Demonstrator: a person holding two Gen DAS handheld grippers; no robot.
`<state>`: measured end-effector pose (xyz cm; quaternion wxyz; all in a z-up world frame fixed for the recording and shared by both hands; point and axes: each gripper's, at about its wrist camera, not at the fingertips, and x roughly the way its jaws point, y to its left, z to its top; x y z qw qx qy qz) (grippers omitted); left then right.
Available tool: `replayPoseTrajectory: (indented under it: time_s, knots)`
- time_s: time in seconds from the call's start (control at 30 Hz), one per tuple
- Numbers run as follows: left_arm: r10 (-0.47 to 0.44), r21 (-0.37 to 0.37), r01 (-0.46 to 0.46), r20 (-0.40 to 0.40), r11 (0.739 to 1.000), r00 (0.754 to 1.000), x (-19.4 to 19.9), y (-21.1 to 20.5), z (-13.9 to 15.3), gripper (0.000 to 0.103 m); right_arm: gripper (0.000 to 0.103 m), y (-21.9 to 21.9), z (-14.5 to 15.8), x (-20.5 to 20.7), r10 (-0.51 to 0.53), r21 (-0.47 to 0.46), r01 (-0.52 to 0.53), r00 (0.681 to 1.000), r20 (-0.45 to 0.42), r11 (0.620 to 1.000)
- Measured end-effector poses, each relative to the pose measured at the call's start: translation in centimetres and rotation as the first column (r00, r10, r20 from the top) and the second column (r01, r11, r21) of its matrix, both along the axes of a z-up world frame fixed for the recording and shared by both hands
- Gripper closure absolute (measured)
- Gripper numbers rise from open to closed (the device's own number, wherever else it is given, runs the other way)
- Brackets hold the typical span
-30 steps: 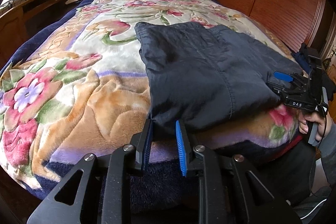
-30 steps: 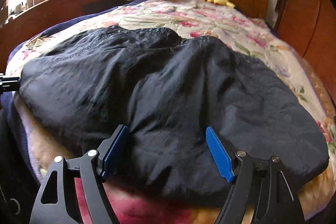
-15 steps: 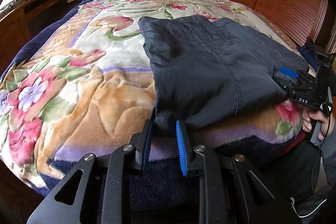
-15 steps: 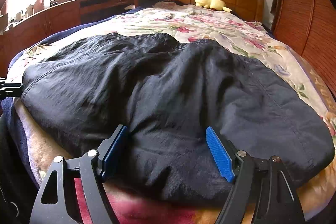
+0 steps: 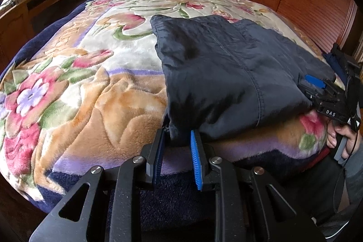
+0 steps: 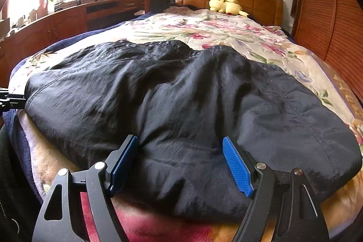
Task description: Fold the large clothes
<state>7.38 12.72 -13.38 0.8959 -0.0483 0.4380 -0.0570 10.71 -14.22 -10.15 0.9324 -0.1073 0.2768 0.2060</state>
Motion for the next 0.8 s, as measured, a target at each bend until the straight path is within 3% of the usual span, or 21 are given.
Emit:
replayPoseTrajectory:
  time_s: [0.13, 0.2, 0.47, 0.8]
  knots:
    - [-0.006, -0.043, 0.007, 0.023, 0.999, 1.0, 0.0, 0.3, 0.4, 0.08, 0.025, -0.3, 1.0, 0.1, -0.002, 0.015, 0.002, 1.0, -0.021, 1.0]
    - [-0.02, -0.057, 0.023, 0.038, 0.998, 0.999, 0.1, 0.2, 0.9, 0.091, 0.025, -0.4, 1.6, 0.1, 0.004, 0.028, -0.003, 1.0, -0.022, 1.0]
    - [-0.098, 0.009, 0.098, 0.176, 0.995, 0.979, 0.4, -3.2, 5.5, 0.097, 0.025, 0.2, 1.5, -0.1, 0.024, 0.037, -0.023, 1.0, -0.021, 0.999]
    - [-0.239, 0.064, 0.23, 0.282, 0.971, 0.929, 4.5, -9.5, 10.9, 0.102, 0.025, -2.0, 1.4, -0.1, -0.013, 0.078, 0.014, 1.0, -0.019, 0.997]
